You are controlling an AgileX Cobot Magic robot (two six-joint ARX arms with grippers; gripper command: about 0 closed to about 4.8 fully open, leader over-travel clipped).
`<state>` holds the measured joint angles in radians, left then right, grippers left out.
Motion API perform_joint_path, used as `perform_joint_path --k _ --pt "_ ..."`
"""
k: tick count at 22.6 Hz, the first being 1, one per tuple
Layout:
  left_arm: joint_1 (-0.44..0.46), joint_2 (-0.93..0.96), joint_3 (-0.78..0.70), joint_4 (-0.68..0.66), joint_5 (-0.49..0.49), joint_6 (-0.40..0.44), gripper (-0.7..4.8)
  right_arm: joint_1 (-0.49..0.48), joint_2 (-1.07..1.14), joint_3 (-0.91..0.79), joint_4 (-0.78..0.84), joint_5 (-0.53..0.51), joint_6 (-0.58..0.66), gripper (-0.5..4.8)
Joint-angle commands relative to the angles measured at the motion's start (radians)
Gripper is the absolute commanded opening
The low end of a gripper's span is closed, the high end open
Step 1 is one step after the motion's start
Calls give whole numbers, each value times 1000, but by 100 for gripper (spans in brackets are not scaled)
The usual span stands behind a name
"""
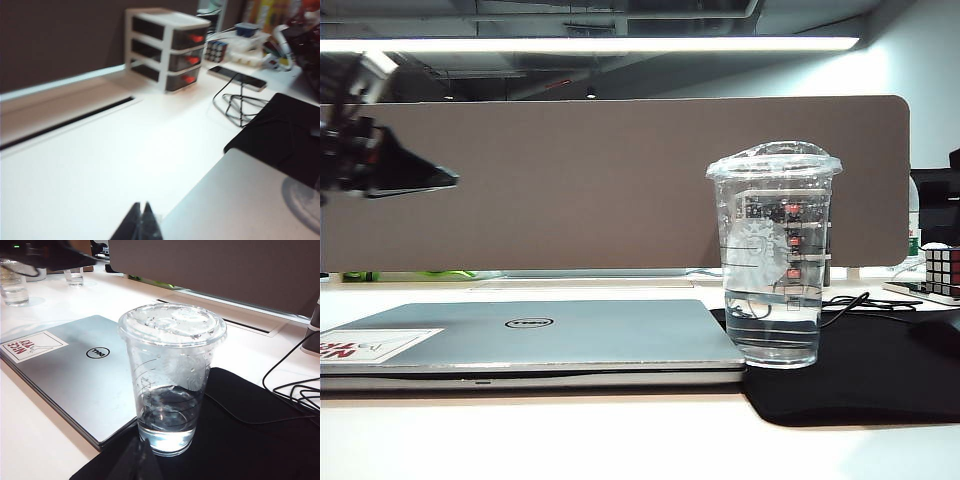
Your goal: Pick up the coffee cup and place it on the right side of the laptop.
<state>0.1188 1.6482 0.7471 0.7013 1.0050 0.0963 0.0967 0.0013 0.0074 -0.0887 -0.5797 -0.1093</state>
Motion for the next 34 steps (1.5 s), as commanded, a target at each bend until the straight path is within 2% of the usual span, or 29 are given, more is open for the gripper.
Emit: perform_joint_path --k 1,3,5,7,9,12,15,16,19,24,28,29,30,31,34 --pt "23 -139 -130 11 -215 0 -6 0 -2 -5 11 -3 3 -1" --pt "23 -234 -217 12 -296 0 -6 0 -2 -5 11 -3 3 -1" --pt "21 -361 -330 42 -325 -14 -6 0 -2 -5 12 -3 4 -1" --pt "21 -410 -377 70 -369 -61 -6 0 -2 -5 16 -3 4 -1" --pt "21 -494 -463 137 -465 -146 -6 0 -2 -5 17 -9 4 -1" --pt "20 -594 -570 231 -534 -183 -6 0 -2 -5 17 -13 4 -1" --pt "20 -698 -657 239 -619 -198 -6 0 -2 -5 17 -29 4 -1" --pt "20 -737 -687 238 -656 -232 -6 0 -2 -5 17 -29 4 -1" --pt "19 -806 -739 238 -689 -251 -6 0 -2 -5 18 -29 3 -1" --pt "19 -900 -740 140 -687 -241 -6 0 -2 -5 17 -29 4 -1" --pt "19 -1018 -740 -3 -689 -174 -6 0 -2 -5 18 -29 4 -1" --pt "19 -1101 -740 -121 -695 -175 -6 0 -2 -5 17 -29 4 -1" --pt "19 -1128 -740 -158 -695 -175 -6 0 -2 -5 17 -29 4 -1" --pt "19 -1218 -740 -271 -701 -174 -6 0 -2 -5 17 -28 4 -1" --pt "19 -1375 -740 -427 -729 -175 -6 0 -2 -5 19 -18 3 -1"
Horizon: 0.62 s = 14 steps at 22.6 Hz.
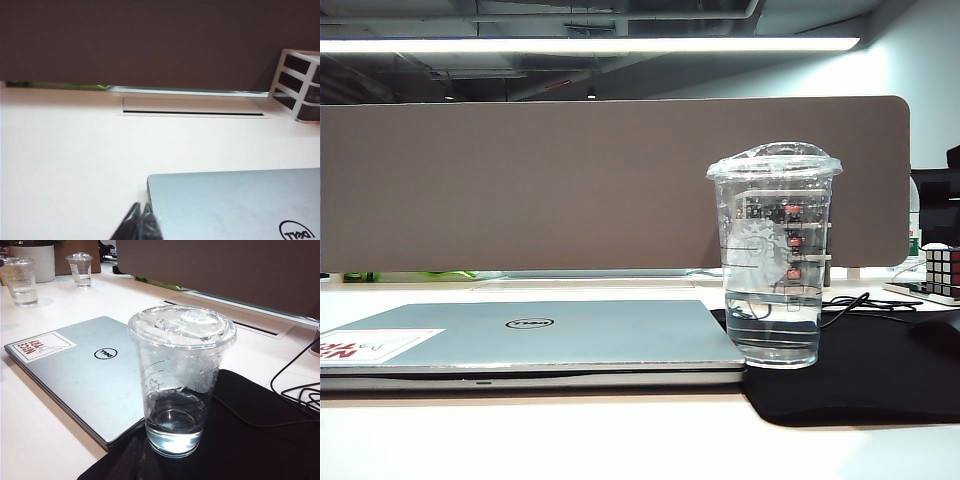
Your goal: Pick up the coffee cup and place it on the right side of the laptop.
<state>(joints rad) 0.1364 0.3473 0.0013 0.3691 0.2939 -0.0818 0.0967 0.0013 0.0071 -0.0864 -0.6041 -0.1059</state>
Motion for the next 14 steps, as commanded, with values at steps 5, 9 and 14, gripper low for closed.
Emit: perform_joint_path --k 5,9,14 --pt "1 -346 9 -349 -85 -51 -6 -3 -2 -5 16 357 -2 -1" --pt "-35 -345 7 -360 -99 -82 -6 -7 -2 -5 47 565 -8 -1" --pt "-48 -345 6 -360 -129 -28 -6 -7 -2 -5 62 569 -42 -1"
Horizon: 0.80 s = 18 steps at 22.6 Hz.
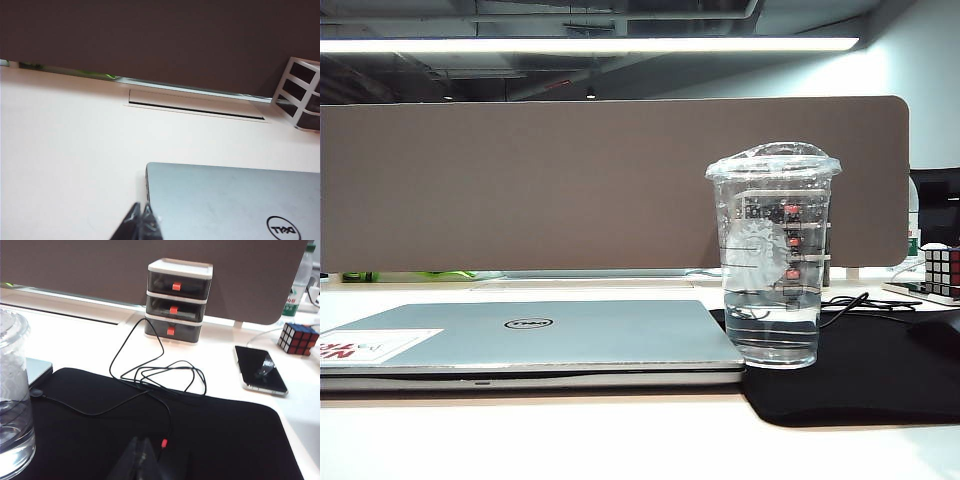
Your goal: Pick up the coffee cup and place it on the right side of the laptop.
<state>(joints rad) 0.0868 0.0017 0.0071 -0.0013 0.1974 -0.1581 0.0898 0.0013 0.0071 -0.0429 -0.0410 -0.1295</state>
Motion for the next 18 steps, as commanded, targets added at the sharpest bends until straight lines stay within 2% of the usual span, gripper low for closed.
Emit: perform_joint_path --k 1,8,18 --pt "2 0 1 11 -68 82 -6 0 -2 -5 18 5 -21 -1" --pt "2 0 1 11 -69 167 -6 1 -2 -5 18 5 -21 -1" --pt "2 0 1 9 -62 160 -5 1 -2 -5 17 5 -21 -1"
